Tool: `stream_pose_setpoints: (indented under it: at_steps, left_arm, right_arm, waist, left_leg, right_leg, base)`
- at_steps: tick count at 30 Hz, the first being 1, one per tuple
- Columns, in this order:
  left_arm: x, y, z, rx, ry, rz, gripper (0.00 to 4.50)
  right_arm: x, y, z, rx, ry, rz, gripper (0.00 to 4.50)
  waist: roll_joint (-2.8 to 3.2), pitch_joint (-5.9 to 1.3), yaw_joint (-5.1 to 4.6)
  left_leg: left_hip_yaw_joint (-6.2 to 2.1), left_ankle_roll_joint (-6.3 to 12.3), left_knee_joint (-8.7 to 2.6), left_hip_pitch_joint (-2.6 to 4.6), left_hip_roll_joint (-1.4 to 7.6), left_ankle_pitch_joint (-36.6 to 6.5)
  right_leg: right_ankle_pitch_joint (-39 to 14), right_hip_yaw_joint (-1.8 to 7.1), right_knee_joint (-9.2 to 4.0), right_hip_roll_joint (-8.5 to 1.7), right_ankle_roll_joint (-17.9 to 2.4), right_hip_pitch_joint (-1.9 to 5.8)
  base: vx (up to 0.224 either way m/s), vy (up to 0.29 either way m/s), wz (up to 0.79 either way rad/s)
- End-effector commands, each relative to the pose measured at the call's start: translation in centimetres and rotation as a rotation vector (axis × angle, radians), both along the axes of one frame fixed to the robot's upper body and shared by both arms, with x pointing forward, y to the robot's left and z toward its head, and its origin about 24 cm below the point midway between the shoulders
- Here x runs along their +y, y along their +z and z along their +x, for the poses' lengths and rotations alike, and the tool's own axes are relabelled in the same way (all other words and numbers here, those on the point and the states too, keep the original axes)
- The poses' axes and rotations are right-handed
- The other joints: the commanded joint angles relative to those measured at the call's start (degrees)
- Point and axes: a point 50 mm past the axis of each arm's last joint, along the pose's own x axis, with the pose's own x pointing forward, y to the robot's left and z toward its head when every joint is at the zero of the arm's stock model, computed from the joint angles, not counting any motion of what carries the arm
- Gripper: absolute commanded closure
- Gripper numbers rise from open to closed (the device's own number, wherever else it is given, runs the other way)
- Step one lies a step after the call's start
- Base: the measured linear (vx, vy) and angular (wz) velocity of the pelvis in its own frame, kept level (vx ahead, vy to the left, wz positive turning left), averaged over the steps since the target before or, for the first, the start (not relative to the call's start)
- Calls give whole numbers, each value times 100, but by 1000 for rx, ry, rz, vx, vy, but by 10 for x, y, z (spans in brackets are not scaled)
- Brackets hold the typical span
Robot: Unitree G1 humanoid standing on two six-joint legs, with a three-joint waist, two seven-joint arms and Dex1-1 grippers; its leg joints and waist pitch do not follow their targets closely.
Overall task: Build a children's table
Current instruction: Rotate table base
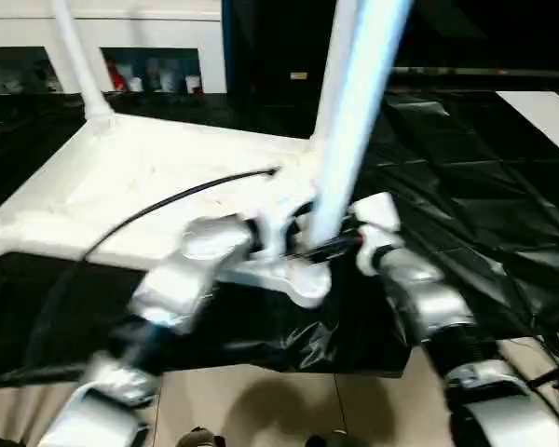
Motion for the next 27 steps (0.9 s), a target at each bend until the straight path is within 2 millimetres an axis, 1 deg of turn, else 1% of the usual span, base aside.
stream_pose_setpoints:
  at_steps: [1,2,3,4,5,6,7,8,9,10,11,12,13,14,15,16,17,18,19,20,21,22,23,24,25,26,27]
  left_arm:
    - [17,-6,8,5,86,50,43]
    - [22,-8,10,6,107,54,43]
    - [23,-8,10,6,109,55,43]
    - [24,-9,10,3,102,68,43]
    - [24,-9,9,4,94,70,43]
    - [24,-9,9,4,91,71,43]
    - [24,-9,7,4,83,58,43]
    - [24,-9,7,5,87,48,43]
    - [23,-8,6,6,103,11,43]
    - [24,-6,5,7,125,-46,43]
    - [25,-3,1,3,166,-138,43]
    - [25,-4,0,6,168,-150,43]
    - [26,-6,-11,22,169,-206,43]
    - [27,-8,-16,29,164,-225,43]
    - [29,-10,-22,39,175,-238,43]
    - [33,-15,-33,62,191,-262,43]
    - [33,-15,-33,62,191,-262,43]
    - [36,-18,-43,83,183,-283,43]
    - [42,-21,-54,102,185,-296,43]
    - [46,-23,-61,113,187,-298,43]
    - [46,-23,-61,113,187,-298,43]
    - [54,-27,-72,118,204,-293,43]
    - [54,-27,-73,118,206,-293,43]
    - [59,-30,-76,114,237,-284,43]
    - [71,-39,-77,110,372,-242,43]
    - [71,-39,-77,110,372,-242,43]
    - [79,-45,-75,95,493,-203,43]
  right_arm:
    - [-11,5,-1,-28,-21,13,412]
    - [-20,7,-4,-35,-20,12,412]
    - [-23,7,-4,-37,-18,11,412]
    - [-31,10,-8,-47,9,3,412]
    - [-32,11,-10,-51,21,0,412]
    - [-33,12,-10,-52,25,-1,412]
    - [-37,15,-14,-64,46,0,412]
    - [-39,18,-16,-72,53,-1,412]
    - [-44,22,-19,-86,52,1,412]
    - [-48,26,-24,-100,40,9,412]
    - [-55,31,-32,-116,9,14,412]
    - [-56,31,-33,-116,4,15,412]
    - [-62,32,-42,-116,-25,17,412]
    - [-65,32,-46,-115,-35,19,412]
    - [-69,32,-51,-116,-59,24,412]
    - [-75,32,-58,-116,-106,37,412]
    - [-75,32,-58,-116,-106,37,412]
    - [-77,32,-63,-120,-132,56,412]
    - [-78,33,-69,-121,-159,80,412]
    - [-77,33,-72,-121,-172,94,412]
    - [-77,33,-72,-121,-172,94,412]
    - [-74,34,-80,-124,-185,120,412]
    - [-74,34,-80,-124,-185,121,412]
    - [-72,34,-83,-119,-189,125,412]
    - [-66,30,-91,-95,-201,117,412]
    - [-66,30,-91,-95,-201,117,412]
    - [-62,28,-95,-84,-206,109,412]
  waist:
    - [29,-478,43]
    - [26,-481,50]
    - [28,-478,59]
    - [39,-478,62]
    - [25,-484,78]
    - [21,-485,80]
    - [29,-492,70]
    - [32,-486,72]
    - [43,-494,86]
    - [41,-491,90]
    - [59,-500,104]
    - [48,-505,110]
    - [54,-512,117]
    - [83,-518,120]
    - [73,-510,122]
    - [116,-523,134]
    - [98,-495,116]
    - [100,-499,114]
    - [123,-509,133]
    - [109,-490,123]
    - [124,-495,131]
    - [71,-482,110]
    - [111,-479,126]
    - [123,-468,117]
    - [110,-458,103]
    - [89,-449,94]
    - [104,-452,94]
  left_leg:
    - [-90,-114,-398,94,208,-1934]
    - [-94,-124,-397,113,216,-1991]
    - [-93,-119,-400,112,209,-2024]
    - [-95,-120,-397,116,205,-2057]
    - [-94,-99,-393,110,206,-2037]
    - [-100,-79,-399,93,203,-2001]
    - [-106,-82,-400,75,200,-1973]
    - [-99,-60,-399,61,196,-1957]
    - [-104,-49,-392,70,197,-1951]
    - [-93,-20,-391,71,200,-1921]
    - [-92,12,-387,64,203,-1852]
    - [-93,28,-391,49,212,-1802]
    - [-93,48,-395,47,222,-1774]
    - [-99,45,-402,39,236,-1814]
    - [-96,50,-404,45,239,-1860]
    - [-101,44,-407,74,258,-1923]
    - [-94,75,-418,49,233,-1980]
    - [-80,87,-403,64,208,-2023]
    - [-84,82,-395,85,217,-2045]
    - [-91,85,-414,55,211,-2087]
    - [-97,68,-415,68,217,-2097]
    - [-88,69,-413,79,203,-2173]
    - [-100,46,-425,66,207,-2169]
    - [-100,38,-432,78,198,-2233]
    - [-101,15,-427,108,186,-2327]
    - [-101,-15,-434,110,181,-2364]
    - [-108,-27,-435,122,175,-2393]
  right_leg:
    - [-2491,222,-589,-419,-817,246]
    - [-2558,223,-598,-425,-787,234]
    - [-2628,216,-613,-422,-756,233]
    - [-2686,216,-616,-423,-743,228]
    - [-2731,220,-628,-431,-683,239]
    - [-2762,214,-630,-434,-671,248]
    - [-2761,207,-622,-436,-677,262]
    - [-2792,204,-648,-426,-632,268]
    - [-2809,204,-645,-440,-628,261]
    - [-2772,206,-661,-426,-635,270]
    - [-2635,214,-642,-430,-705,269]
    - [-2536,212,-629,-422,-728,288]
    - [-2421,216,-620,-415,-778,279]
    - [-2360,215,-609,-420,-820,285]
    - [-2393,211,-616,-417,-815,273]
    - [-2345,220,-610,-419,-827,261]
    - [-2463,205,-624,-392,-789,251]
    - [-2599,199,-640,-374,-740,230]
    - [-2752,211,-657,-400,-665,217]
    - [-2951,203,-682,-395,-567,218]
    - [-3011,204,-680,-394,-519,204]
    - [-3209,191,-717,-369,-413,170]
    - [-3302,202,-719,-391,-324,174]
    - [-3419,188,-743,-374,-276,152]
    - [-3595,169,-787,-358,-169,124]
    - [-3696,155,-809,-356,-73,123]
    - [-3784,143,-830,-367,-33,118]
  base:
    - [0,0,0]
    - [0,0,0]
    - [0,0,0]
    - [0,0,0]
    - [0,0,0]
    - [0,0,0]
    - [0,0,0]
    - [0,0,0]
    - [0,0,0]
    - [0,0,0]
    - [0,0,0]
    - [0,0,0]
    - [0,0,0]
    - [0,0,0]
    - [0,0,0]
    - [0,0,0]
    - [0,0,0]
    - [0,0,0]
    - [0,0,0]
    - [0,0,0]
    - [0,0,0]
    - [0,0,0]
    - [0,0,0]
    - [0,0,0]
    - [0,0,0]
    - [0,0,0]
    - [0,0,0]
